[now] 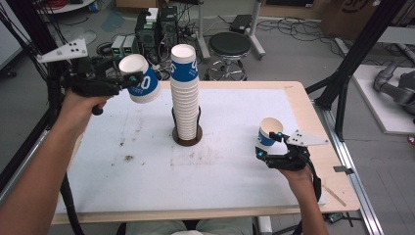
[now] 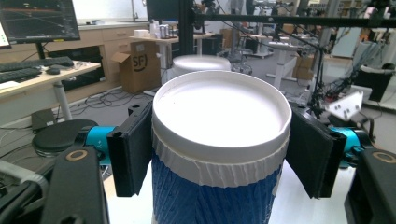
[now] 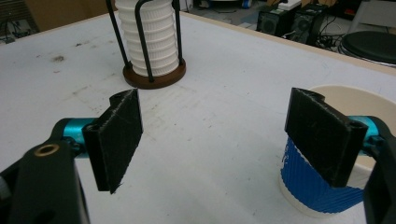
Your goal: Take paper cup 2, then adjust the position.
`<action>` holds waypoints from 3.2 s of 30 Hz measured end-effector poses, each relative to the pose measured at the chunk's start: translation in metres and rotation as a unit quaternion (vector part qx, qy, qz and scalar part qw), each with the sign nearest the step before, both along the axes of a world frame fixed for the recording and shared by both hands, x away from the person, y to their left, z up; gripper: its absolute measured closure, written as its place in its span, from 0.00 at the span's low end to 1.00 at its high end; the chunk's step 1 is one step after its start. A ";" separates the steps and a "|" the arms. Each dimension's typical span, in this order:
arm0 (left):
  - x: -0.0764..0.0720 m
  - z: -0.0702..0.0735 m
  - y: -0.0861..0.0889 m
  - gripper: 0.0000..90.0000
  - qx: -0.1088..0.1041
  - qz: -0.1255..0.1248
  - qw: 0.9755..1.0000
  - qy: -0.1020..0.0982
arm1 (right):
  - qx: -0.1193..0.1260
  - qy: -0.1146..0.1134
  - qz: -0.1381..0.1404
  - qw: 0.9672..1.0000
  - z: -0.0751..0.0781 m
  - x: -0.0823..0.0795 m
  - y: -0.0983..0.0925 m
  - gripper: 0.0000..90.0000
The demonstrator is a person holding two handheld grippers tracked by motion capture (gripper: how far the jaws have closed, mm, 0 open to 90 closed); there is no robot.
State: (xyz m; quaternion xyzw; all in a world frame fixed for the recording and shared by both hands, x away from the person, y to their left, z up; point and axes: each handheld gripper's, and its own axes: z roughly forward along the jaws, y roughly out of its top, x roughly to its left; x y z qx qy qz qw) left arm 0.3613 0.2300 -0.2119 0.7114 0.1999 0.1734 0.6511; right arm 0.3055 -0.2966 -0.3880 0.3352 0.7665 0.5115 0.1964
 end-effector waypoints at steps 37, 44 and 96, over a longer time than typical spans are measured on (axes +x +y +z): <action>-0.013 -0.117 -0.026 0.33 0.031 -0.043 0.998 0.043 | -0.008 0.007 0.015 1.000 -0.003 0.008 0.013 0.22; -0.016 -0.119 -0.027 0.33 0.030 -0.045 0.998 0.044 | -0.009 0.002 0.019 1.000 -0.002 0.007 0.014 0.22; -0.042 -0.145 -0.079 0.33 0.040 -0.186 0.981 0.033 | 0.023 0.007 0.282 0.959 0.005 0.007 0.120 0.22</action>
